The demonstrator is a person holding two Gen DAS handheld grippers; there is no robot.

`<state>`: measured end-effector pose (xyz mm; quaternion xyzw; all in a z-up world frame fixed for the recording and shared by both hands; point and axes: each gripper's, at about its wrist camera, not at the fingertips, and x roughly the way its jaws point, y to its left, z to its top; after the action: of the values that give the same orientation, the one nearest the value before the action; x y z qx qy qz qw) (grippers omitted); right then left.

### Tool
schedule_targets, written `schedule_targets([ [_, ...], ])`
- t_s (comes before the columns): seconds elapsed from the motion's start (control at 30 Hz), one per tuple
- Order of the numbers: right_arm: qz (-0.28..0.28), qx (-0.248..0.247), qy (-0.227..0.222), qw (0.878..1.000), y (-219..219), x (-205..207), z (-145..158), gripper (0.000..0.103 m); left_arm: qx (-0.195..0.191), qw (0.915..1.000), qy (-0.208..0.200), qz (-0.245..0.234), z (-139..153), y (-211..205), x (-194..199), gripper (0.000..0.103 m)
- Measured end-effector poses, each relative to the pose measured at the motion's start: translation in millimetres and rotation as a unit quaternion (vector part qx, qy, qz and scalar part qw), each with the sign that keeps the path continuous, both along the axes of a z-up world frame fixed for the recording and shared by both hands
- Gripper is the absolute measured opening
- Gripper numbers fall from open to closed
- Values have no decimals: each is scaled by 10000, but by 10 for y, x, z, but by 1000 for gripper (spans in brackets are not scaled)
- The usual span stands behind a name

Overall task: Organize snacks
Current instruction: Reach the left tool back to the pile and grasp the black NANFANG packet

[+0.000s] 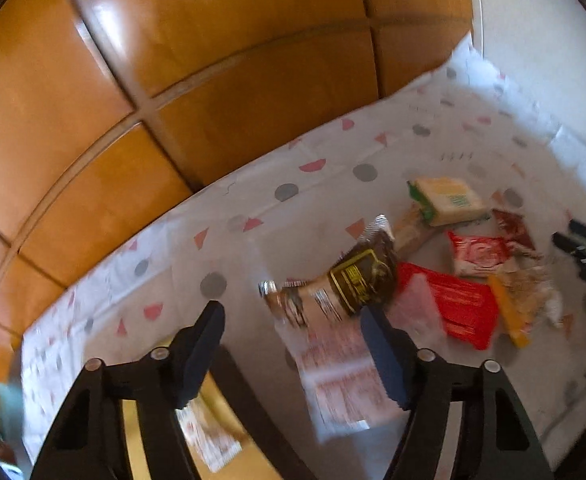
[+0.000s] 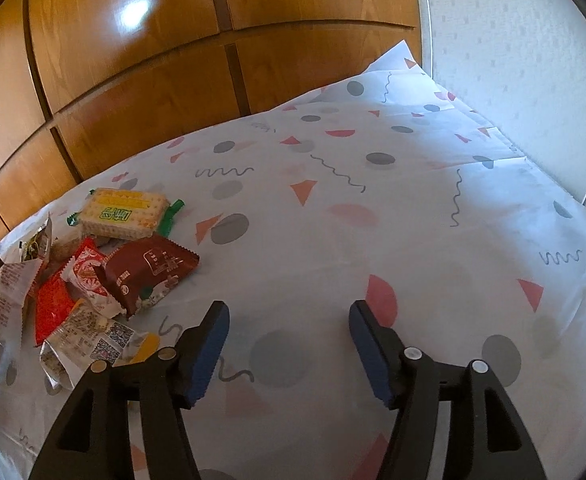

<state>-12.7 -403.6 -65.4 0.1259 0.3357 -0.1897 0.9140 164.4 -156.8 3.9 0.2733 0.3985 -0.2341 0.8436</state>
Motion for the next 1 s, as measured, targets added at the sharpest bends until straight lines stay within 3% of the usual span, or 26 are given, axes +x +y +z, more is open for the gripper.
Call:
schedule_targets([
  [0.13, 77, 37, -12, 10000, -1, 22, -7, 70, 415, 9981, 161, -425, -201, -174, 203, 71],
  [0.3, 128, 37, -2, 9999, 8, 44, -13, 75, 834, 9884, 641, -1096, -461, -359, 326, 73],
  [0.4, 147, 30, 8, 9999, 14, 51, -17, 76, 720, 9814, 1163, -1346, -530, -422, 339, 74],
  [0.67, 186, 41, 8, 9998, 20, 55, -25, 79, 930, 9712, 1276, -1784, -577, -551, 395, 89],
  [0.87, 213, 77, -24, 9997, 11, 55, -32, 80, 1054, 9607, 1627, -1986, -652, -545, 542, 93],
  [0.93, 213, 65, -16, 9998, 12, 60, -33, 81, 942, 9632, 1663, -1888, -673, -544, 584, 90],
  [0.97, 213, 62, -12, 9998, 12, 61, -34, 81, 849, 9651, 1669, -1832, -659, -491, 585, 81],
  [1.0, 213, 62, -12, 9998, 11, 62, -33, 81, 797, 9669, 1641, -1785, -663, -477, 582, 80],
])
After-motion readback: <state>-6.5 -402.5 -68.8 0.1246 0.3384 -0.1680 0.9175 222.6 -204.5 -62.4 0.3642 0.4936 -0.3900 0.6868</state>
